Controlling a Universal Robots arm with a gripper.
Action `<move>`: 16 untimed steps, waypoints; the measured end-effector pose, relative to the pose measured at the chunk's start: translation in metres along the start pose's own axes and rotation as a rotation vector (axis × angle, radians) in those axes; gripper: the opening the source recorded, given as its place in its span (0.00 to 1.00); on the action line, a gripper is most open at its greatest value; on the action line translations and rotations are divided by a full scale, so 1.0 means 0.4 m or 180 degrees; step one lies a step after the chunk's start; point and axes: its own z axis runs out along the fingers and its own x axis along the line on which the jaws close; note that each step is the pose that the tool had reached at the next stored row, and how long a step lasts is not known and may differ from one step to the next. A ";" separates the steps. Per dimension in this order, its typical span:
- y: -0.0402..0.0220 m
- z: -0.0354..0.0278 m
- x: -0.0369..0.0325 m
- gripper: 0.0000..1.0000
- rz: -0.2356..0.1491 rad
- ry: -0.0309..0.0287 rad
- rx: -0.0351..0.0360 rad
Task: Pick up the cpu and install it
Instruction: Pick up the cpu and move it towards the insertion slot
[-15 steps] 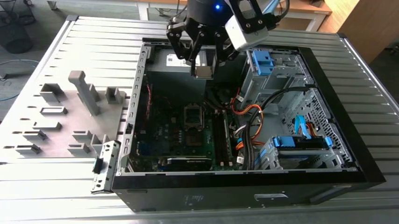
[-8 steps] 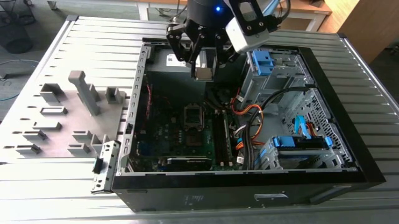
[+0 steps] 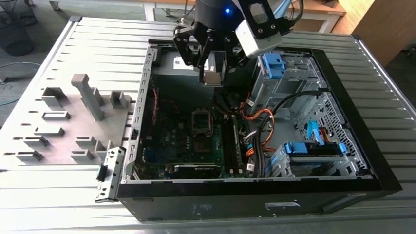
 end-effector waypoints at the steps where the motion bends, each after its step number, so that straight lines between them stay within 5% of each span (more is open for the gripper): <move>1: 0.000 0.000 0.000 0.47 0.0000 0.0000 0.0000; 16: -0.002 0.044 0.011 0.47 0.0008 0.0000 0.0001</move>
